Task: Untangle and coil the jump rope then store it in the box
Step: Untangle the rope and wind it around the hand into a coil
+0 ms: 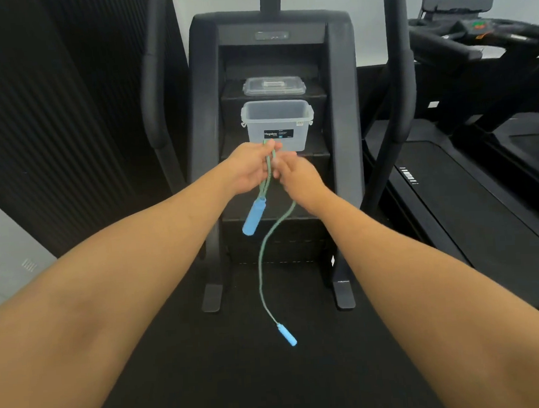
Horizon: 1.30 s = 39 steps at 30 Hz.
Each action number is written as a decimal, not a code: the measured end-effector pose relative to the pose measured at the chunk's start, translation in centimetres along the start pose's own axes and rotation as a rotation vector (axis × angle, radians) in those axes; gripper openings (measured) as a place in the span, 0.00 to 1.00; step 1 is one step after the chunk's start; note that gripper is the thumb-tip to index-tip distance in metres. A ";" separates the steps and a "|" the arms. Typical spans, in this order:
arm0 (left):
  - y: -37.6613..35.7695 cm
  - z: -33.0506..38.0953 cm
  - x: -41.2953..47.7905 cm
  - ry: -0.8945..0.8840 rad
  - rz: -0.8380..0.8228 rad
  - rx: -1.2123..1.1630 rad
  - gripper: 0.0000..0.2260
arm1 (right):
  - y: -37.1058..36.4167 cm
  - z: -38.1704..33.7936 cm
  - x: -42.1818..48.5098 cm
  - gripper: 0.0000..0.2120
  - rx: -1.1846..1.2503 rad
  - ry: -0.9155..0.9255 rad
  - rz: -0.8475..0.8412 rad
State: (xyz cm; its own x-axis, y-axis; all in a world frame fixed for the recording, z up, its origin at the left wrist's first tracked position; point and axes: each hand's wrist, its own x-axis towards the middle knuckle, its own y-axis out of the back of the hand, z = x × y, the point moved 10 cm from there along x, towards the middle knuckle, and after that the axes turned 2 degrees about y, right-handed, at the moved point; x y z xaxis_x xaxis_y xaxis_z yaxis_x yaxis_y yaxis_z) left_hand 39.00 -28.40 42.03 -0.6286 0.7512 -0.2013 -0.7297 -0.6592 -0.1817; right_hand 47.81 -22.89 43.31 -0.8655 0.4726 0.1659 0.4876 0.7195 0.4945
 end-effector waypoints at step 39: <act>-0.7 0.4 -1.6 0.003 -0.020 0.041 0.11 | -0.2 3.4 -1.8 0.13 0.101 -0.126 0.025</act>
State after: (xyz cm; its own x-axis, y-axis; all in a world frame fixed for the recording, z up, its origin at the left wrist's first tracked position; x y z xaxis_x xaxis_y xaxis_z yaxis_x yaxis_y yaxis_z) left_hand 40.45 -29.10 42.88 -0.6134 0.7638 -0.2007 -0.7523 -0.6425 -0.1460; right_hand 49.68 -22.15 39.97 -0.8351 0.5463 0.0652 0.5230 0.7514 0.4024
